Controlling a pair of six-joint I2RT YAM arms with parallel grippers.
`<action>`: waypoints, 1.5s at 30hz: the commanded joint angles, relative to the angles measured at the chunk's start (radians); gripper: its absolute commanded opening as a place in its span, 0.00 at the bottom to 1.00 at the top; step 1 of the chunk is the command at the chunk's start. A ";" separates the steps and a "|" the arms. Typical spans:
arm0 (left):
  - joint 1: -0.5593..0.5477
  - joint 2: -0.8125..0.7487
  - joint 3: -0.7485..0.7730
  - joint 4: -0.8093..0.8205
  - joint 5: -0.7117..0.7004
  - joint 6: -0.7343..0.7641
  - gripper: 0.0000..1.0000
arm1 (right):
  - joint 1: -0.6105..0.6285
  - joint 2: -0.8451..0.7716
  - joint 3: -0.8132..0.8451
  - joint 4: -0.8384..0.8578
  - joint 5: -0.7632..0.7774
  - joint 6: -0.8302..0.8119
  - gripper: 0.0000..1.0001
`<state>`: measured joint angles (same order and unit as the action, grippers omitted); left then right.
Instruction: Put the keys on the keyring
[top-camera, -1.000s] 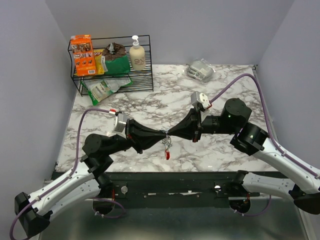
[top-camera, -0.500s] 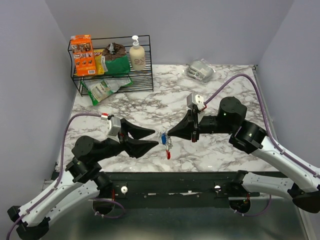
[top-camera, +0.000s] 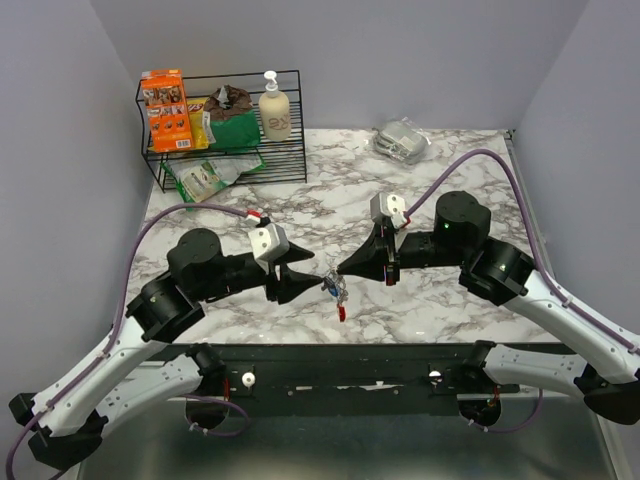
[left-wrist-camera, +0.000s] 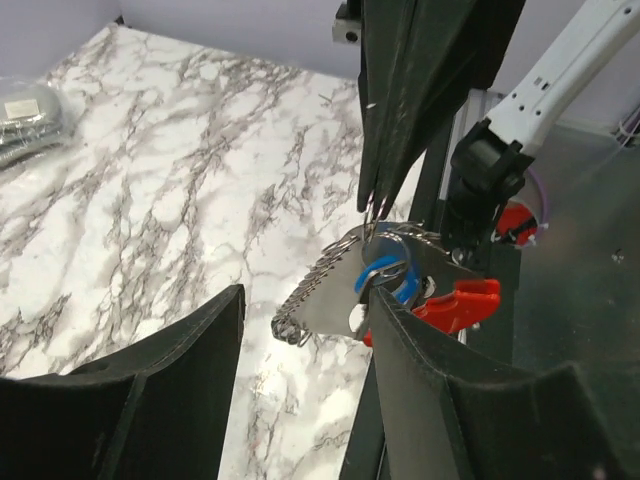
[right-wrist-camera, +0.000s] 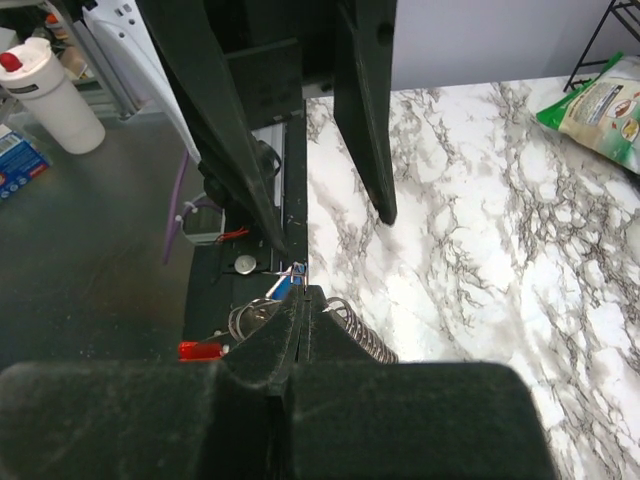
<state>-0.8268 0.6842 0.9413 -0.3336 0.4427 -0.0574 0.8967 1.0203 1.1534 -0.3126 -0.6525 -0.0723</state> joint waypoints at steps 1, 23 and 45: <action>0.000 0.003 -0.001 -0.013 0.033 0.050 0.60 | 0.002 -0.023 0.006 0.029 -0.025 -0.012 0.00; 0.000 0.029 0.033 0.132 0.008 -0.151 0.48 | 0.001 -0.065 -0.037 0.133 0.142 0.108 0.00; -0.014 0.066 0.014 0.166 0.002 -0.179 0.41 | 0.001 -0.071 -0.058 0.191 0.214 0.177 0.00</action>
<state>-0.8310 0.7444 0.9531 -0.1986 0.4782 -0.2173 0.8967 0.9653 1.1019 -0.1791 -0.4583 0.0849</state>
